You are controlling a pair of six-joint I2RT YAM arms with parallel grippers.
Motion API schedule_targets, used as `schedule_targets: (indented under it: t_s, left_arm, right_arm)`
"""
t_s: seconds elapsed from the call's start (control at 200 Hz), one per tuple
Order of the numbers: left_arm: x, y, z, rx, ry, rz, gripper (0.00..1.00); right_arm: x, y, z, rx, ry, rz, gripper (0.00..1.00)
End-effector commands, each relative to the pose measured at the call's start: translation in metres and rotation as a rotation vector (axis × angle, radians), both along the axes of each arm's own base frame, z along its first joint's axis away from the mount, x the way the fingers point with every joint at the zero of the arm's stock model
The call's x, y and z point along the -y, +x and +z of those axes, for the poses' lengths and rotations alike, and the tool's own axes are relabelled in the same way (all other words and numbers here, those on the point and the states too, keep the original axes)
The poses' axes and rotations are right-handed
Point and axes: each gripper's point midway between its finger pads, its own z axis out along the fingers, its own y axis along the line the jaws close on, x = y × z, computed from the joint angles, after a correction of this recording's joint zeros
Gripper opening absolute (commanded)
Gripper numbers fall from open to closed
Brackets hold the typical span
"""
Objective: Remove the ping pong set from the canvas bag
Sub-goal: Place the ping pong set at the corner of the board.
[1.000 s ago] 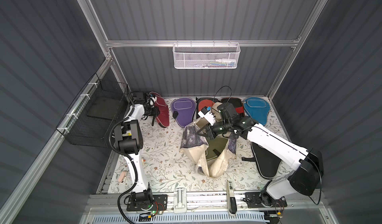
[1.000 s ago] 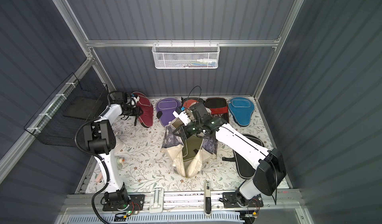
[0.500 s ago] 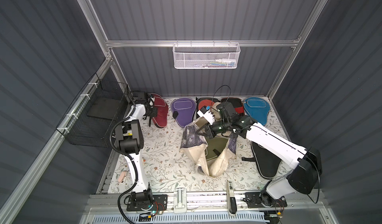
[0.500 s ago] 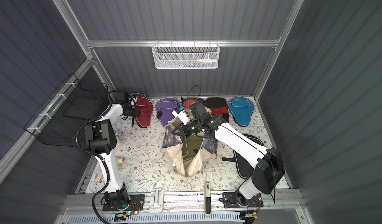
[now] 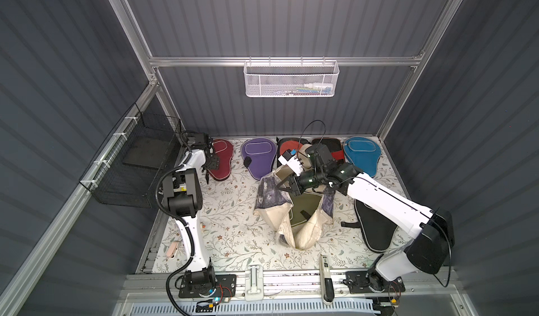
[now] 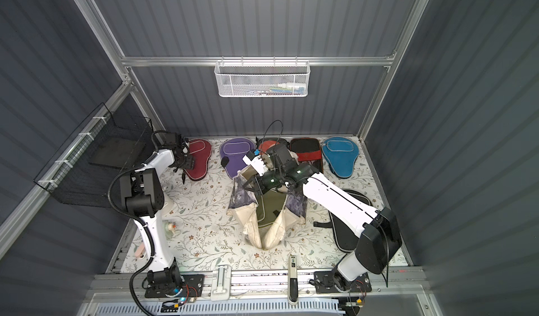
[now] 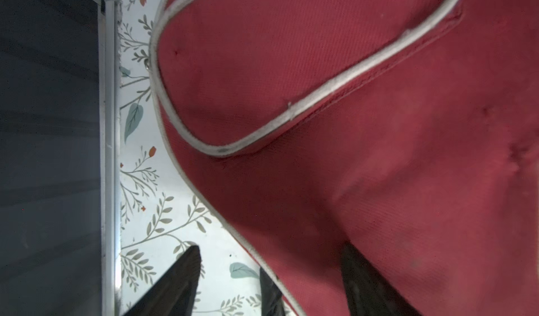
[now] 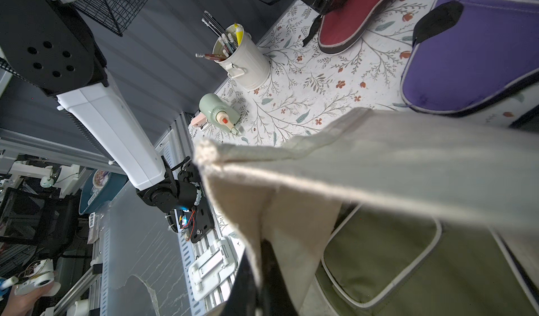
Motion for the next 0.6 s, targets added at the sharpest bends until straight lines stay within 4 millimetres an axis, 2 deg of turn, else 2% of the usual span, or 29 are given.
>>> schedule_targets:
  t_s: [0.0,0.145,0.22,0.365,0.435,0.485,0.55,0.595]
  left_arm:
    - [0.005,-0.001,0.024,0.043,0.028,-0.013,0.85]
    - [0.031,-0.006,0.063,0.123,0.023,-0.074,0.99]
    - [0.054,-0.011,0.083,0.159,0.010,-0.121,1.00]
    - [0.111,-0.032,0.120,0.229,-0.030,-0.213,1.00]
    - [0.147,-0.047,0.149,0.317,-0.115,-0.277,1.00]
    - [0.165,-0.059,0.169,0.374,-0.203,-0.307,1.00]
    - [0.178,-0.074,0.196,0.430,-0.292,-0.332,1.00]
    - [0.183,-0.083,0.215,0.465,-0.338,-0.357,1.00]
  right_arm:
    - [0.000,-0.002,0.007,0.010,0.008,0.011,0.07]
    - [0.001,0.000,0.012,0.030,0.005,0.011,0.09]
    - [0.001,0.003,0.016,0.048,0.002,0.011,0.10]
    - [-0.001,0.011,0.029,0.096,-0.011,0.020,0.12]
    - [-0.003,0.016,0.039,0.130,-0.007,0.025,0.14]
    - [-0.005,0.019,0.043,0.144,-0.005,0.029,0.19]
    - [-0.004,0.025,0.048,0.156,-0.008,0.027,0.33]
    - [-0.003,0.027,0.051,0.165,-0.013,0.024,0.38]
